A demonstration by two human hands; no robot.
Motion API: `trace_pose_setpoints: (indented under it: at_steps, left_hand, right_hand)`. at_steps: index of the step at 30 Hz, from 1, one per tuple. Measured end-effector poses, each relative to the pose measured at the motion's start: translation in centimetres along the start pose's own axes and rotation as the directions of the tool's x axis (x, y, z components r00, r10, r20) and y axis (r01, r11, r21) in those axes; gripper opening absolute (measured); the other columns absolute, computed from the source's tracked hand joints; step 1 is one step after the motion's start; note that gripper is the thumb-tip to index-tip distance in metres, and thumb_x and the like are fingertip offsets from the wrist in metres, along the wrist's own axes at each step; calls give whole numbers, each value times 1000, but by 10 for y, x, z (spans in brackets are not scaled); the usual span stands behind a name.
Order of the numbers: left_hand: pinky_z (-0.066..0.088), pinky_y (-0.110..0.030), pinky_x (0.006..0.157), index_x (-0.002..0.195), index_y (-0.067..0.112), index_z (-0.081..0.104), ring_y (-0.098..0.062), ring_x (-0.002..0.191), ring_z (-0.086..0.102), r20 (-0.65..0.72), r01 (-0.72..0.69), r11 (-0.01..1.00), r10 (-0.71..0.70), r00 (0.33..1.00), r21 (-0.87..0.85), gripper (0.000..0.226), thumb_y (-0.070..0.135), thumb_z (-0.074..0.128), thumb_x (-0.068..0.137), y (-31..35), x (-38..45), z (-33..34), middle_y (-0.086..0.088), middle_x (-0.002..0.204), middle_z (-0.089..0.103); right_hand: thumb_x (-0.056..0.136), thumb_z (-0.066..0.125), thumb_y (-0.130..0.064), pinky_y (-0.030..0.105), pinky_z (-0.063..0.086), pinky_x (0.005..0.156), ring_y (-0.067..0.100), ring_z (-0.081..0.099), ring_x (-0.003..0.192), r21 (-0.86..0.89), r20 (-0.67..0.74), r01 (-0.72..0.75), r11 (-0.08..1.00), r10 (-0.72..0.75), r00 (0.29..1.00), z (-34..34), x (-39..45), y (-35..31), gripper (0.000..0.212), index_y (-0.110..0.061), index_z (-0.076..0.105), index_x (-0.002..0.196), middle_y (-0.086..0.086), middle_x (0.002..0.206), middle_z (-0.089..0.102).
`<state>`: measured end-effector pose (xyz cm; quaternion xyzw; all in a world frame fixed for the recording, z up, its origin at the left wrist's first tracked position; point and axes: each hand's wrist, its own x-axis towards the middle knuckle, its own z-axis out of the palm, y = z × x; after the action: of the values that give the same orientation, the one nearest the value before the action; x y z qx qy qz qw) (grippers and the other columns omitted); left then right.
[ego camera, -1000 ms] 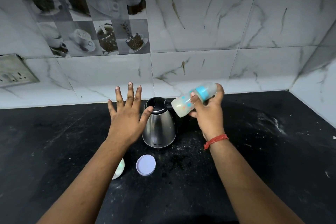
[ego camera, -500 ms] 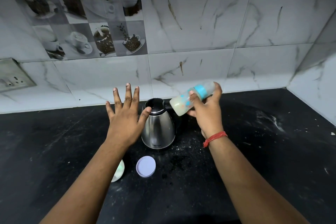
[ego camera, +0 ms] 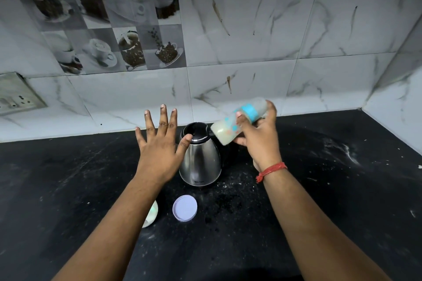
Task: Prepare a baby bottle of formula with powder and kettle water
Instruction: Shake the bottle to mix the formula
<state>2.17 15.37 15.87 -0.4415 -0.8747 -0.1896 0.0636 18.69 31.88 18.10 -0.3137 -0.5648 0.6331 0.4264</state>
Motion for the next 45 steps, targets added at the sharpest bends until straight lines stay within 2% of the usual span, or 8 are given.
trace_pose_setpoints:
  at_steps: [5, 9, 12, 20, 24, 28, 32, 45]
  left_hand:
    - [-9, -64, 123, 162, 36, -12, -28, 153, -33, -2, -5, 1000, 5, 1000, 0, 85, 79, -3, 89, -2, 1, -1, 8, 168, -26]
    - [-8, -65, 124, 162, 36, -12, -29, 153, -32, 1, -4, 1000, 4, 1000, 5, 89, 82, -8, 86, -2, 0, 2, 8, 169, -25]
    - [-8, -65, 124, 162, 36, -12, -29, 153, -32, 1, -7, 1000, 7, 1000, 6, 90, 83, -11, 85, -4, 0, 3, 8, 169, -25]
    - [-8, -64, 124, 162, 36, -12, -29, 154, -31, -9, -20, 1000, 20, 1000, 2, 91, 84, -11, 85, -2, 2, 3, 8, 169, -25]
    - [-9, -64, 124, 162, 35, -10, -28, 154, -31, -13, -18, 1000, 17, 1000, -20, 91, 84, -10, 86, -1, 3, 2, 8, 169, -24]
    - [-9, -64, 123, 162, 36, -11, -28, 153, -32, -10, -18, 1000, 18, 1000, -17, 91, 84, -11, 85, -2, 3, 2, 8, 169, -25]
    - [-10, -64, 124, 162, 36, -11, -28, 153, -33, -2, -14, 1000, 14, 1000, -13, 91, 84, -10, 85, -1, 4, 2, 8, 169, -26]
    - [-10, -64, 123, 162, 35, -10, -29, 153, -32, 4, -11, 1000, 11, 1000, -29, 85, 79, 0, 91, 0, 5, 2, 8, 168, -25]
  right_hand:
    - [90, 76, -21, 51, 64, 69, 25, 73, 104, -126, 182, -11, 992, 34, 983, 2, 1, -1, 59, -53, 40, 124, 9, 120, 66]
    - [92, 74, -22, 46, 64, 69, 20, 74, 101, 22, -20, 21, 1000, -21, 1000, -2, 3, -5, 65, -42, 34, 139, 6, 120, 64]
    - [92, 75, -18, 47, 65, 68, 22, 73, 101, -132, 187, -2, 991, 27, 982, -1, 0, -3, 63, -46, 35, 132, 7, 121, 65]
    - [92, 74, -20, 39, 64, 64, 21, 73, 100, -154, 169, 15, 988, 11, 986, 5, -3, 1, 70, -40, 31, 143, 7, 121, 64]
    - [93, 73, -22, 45, 64, 70, 19, 73, 101, 35, -83, 45, 998, -42, 996, 1, 1, 1, 71, -35, 27, 146, 3, 121, 62]
    - [91, 76, -21, 49, 65, 70, 24, 72, 104, -187, 196, -7, 982, 44, 980, 3, -1, 4, 71, -43, 32, 143, 3, 120, 64]
    - [93, 73, -22, 41, 64, 69, 19, 73, 101, -18, -36, 30, 999, -31, 999, -2, 1, 2, 73, -36, 27, 147, 1, 119, 63]
    - [91, 75, -21, 48, 65, 71, 24, 72, 104, -118, 96, -7, 993, 18, 995, -6, 5, 0, 70, -39, 32, 144, 6, 121, 63]
